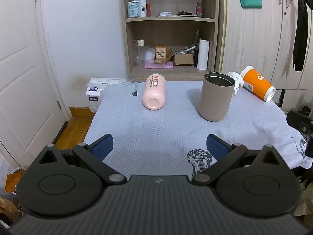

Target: Flip cup upright

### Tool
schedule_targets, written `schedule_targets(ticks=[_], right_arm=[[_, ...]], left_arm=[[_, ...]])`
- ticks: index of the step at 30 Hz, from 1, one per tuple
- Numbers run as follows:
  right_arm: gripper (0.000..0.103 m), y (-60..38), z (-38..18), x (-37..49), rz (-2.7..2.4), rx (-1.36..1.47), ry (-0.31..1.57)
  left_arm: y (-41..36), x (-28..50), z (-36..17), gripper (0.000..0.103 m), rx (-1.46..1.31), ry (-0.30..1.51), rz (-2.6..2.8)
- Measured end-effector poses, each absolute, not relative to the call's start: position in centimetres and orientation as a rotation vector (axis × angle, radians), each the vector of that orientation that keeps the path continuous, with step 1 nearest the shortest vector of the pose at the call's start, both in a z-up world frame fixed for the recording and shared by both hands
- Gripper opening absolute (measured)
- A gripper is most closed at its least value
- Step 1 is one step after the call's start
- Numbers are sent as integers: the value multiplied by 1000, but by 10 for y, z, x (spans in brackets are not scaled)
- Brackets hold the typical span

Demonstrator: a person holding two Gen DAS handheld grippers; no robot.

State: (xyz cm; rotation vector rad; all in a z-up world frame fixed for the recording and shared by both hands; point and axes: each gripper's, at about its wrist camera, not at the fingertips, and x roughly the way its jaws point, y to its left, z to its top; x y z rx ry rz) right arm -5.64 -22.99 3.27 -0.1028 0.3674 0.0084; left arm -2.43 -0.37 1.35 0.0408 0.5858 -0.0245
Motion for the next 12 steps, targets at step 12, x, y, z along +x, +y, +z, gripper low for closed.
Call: schedule_targets(ticks=[12], right_arm=[[103,-231,33,-58,-3,-98,368]], left_arm=[[-1,-23,13,103,31,599,-22]])
